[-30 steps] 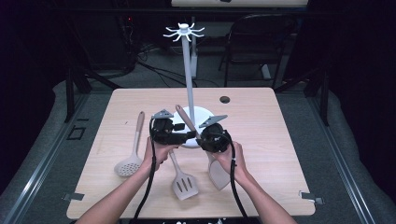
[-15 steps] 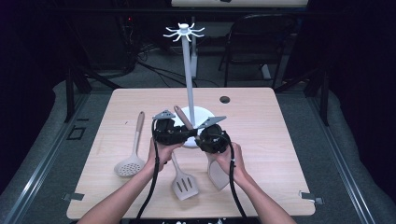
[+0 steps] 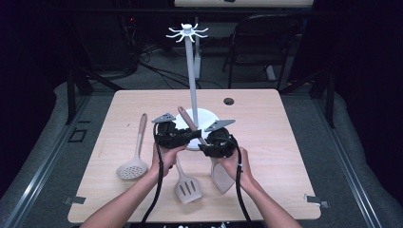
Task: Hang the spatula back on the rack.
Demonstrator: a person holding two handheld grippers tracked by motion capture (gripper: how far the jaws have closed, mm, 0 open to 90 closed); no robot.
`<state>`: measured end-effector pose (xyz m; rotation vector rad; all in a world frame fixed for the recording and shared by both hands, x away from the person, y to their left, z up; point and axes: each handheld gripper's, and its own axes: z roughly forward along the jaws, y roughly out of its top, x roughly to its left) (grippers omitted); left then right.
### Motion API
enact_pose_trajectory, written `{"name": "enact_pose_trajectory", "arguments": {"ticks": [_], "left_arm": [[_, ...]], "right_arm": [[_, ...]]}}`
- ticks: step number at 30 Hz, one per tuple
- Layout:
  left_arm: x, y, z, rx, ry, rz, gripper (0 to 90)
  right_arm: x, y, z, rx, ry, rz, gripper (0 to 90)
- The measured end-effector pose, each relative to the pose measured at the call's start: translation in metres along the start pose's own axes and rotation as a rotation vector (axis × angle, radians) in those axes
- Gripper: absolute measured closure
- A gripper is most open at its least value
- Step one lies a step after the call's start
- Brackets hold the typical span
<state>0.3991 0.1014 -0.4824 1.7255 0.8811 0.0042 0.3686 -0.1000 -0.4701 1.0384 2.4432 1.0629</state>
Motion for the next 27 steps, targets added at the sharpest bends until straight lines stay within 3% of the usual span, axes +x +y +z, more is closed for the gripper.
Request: {"name": "enact_pose_trajectory", "arguments": {"ticks": [3, 7, 10, 12, 15, 18, 22, 27], "left_arm": [[-0.005, 0.005, 0.002, 0.007, -0.009, 0.019, 68.1], [-0.008, 0.01, 0.005, -0.009, -0.035, 0.016, 69.8], [-0.01, 0.013, 0.007, -0.032, -0.048, 0.014, 71.2], [-0.012, 0.016, 0.008, -0.032, -0.054, 0.019, 71.7], [-0.014, 0.022, 0.009, -0.03, -0.072, 0.017, 72.9], [-0.015, 0.027, 0.01, -0.041, -0.129, 0.0, 75.2], [-0.018, 0.035, 0.009, -0.041, -0.135, 0.028, 75.7], [-0.023, 0.045, 0.004, -0.031, -0.119, 0.093, 75.8]], "right_arm": [[-0.004, -0.008, -0.009, 0.014, -0.018, -0.006, 52.0], [-0.015, -0.018, -0.021, 0.011, -0.035, 0.022, 40.1], [-0.021, -0.024, -0.025, 0.026, -0.041, 0.028, 22.2], [-0.024, -0.026, -0.027, 0.032, -0.033, 0.03, 16.7], [-0.028, -0.029, -0.028, 0.033, -0.035, 0.038, 14.3], [-0.033, -0.03, -0.028, 0.034, -0.03, 0.048, 10.5], [-0.038, -0.032, -0.029, 0.044, -0.032, 0.059, 6.7], [-0.042, -0.032, -0.03, 0.038, -0.035, 0.055, 4.9]]}}
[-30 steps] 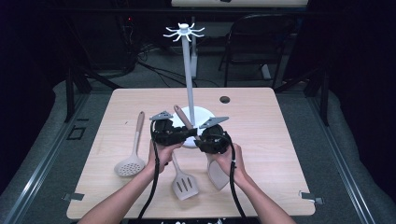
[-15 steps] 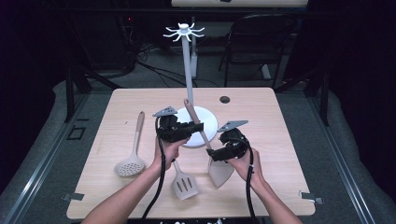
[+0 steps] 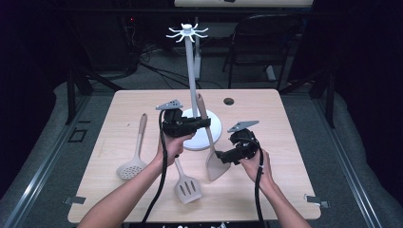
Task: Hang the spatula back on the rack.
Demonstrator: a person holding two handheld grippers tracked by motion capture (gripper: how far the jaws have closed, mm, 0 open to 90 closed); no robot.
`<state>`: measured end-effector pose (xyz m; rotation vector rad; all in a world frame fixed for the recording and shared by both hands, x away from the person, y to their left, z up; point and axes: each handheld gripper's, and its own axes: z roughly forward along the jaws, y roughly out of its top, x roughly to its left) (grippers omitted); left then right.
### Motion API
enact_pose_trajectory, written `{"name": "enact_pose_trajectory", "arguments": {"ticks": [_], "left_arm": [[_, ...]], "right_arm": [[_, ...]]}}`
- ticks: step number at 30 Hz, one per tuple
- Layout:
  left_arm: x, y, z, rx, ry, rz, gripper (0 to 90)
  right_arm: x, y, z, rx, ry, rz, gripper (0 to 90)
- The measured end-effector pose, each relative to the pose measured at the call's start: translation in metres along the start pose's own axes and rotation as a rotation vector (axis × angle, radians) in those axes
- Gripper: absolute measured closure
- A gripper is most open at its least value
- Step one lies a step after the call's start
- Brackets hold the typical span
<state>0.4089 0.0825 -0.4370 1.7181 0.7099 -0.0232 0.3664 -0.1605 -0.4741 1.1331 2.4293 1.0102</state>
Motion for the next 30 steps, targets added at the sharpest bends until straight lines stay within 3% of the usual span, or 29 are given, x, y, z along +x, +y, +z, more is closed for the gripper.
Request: {"name": "enact_pose_trajectory", "arguments": {"ticks": [17, 30], "left_arm": [[-0.005, 0.029, -0.008, 0.027, 0.018, 0.165, 75.8], [0.0, 0.046, -0.017, 0.024, 0.05, 0.206, 75.8]], "right_arm": [[-0.015, -0.001, -0.001, 0.002, -0.042, 0.029, 5.2], [-0.016, -0.003, 0.004, 0.017, -0.04, 0.031, 5.4]]}}
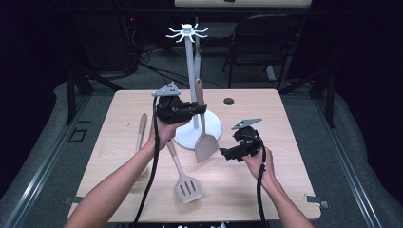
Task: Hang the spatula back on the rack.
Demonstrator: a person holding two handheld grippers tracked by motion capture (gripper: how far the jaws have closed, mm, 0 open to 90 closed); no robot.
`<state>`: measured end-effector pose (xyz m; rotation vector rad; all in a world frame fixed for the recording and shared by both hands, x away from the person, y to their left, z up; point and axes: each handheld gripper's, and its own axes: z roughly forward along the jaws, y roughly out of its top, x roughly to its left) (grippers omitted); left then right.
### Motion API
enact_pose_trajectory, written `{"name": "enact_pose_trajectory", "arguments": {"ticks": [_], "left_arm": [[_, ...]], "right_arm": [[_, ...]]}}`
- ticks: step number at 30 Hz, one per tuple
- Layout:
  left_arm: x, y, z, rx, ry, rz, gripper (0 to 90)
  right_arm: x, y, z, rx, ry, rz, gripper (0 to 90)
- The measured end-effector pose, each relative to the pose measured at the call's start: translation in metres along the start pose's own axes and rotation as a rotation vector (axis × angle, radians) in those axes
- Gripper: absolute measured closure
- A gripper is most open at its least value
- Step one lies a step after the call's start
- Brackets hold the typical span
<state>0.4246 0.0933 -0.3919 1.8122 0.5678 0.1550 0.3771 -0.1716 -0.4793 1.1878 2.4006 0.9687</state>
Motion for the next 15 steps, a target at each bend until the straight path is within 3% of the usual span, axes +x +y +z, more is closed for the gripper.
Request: {"name": "enact_pose_trajectory", "arguments": {"ticks": [9, 15], "left_arm": [[0.008, 0.012, -0.003, -0.009, 0.002, 0.012, 75.7], [0.012, 0.022, -0.003, 0.002, 0.018, 0.043, 75.7]], "right_arm": [[-0.001, 0.0, 0.001, 0.009, 0.003, -0.002, 5.9], [0.0, 0.0, 0.001, 0.011, -0.001, -0.005, 6.1]]}}
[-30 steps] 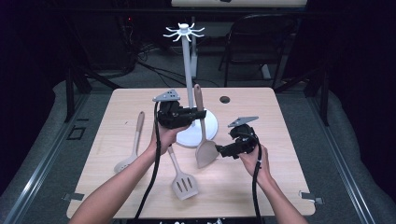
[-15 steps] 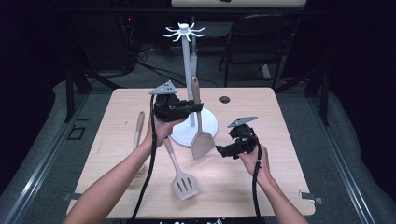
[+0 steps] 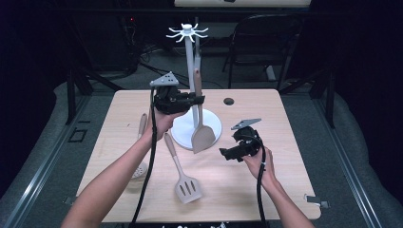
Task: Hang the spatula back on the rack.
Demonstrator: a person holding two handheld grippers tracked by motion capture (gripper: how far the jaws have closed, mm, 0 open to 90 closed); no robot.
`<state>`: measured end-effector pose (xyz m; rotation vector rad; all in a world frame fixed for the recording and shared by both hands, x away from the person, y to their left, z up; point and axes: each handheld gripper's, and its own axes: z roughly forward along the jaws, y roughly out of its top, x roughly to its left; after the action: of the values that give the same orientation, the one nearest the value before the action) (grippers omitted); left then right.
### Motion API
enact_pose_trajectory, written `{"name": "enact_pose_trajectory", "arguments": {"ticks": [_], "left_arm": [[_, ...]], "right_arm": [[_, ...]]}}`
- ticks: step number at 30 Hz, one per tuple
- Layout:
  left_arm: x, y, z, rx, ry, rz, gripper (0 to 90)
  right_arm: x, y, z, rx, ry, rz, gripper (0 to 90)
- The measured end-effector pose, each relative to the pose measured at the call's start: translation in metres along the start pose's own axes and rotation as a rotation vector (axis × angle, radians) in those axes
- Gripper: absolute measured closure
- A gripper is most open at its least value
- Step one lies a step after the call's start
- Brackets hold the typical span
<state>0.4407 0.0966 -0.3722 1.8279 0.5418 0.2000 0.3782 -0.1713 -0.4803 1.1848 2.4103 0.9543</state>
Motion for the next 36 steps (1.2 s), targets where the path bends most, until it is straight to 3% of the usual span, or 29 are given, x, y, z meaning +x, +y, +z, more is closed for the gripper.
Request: {"name": "enact_pose_trajectory", "arguments": {"ticks": [13, 25, 36], "left_arm": [[0.01, 0.018, 0.0, -0.012, 0.023, 0.026, 75.6], [0.017, 0.034, -0.002, -0.028, 0.039, 0.026, 75.6], [0.018, 0.048, -0.001, -0.036, 0.046, 0.038, 75.6]], "right_arm": [[0.0, 0.0, 0.0, 0.004, -0.007, -0.006, 6.6], [-0.001, -0.001, 0.002, 0.015, -0.014, -0.01, 7.0], [-0.001, -0.001, 0.003, 0.021, -0.015, -0.01, 7.0]]}}
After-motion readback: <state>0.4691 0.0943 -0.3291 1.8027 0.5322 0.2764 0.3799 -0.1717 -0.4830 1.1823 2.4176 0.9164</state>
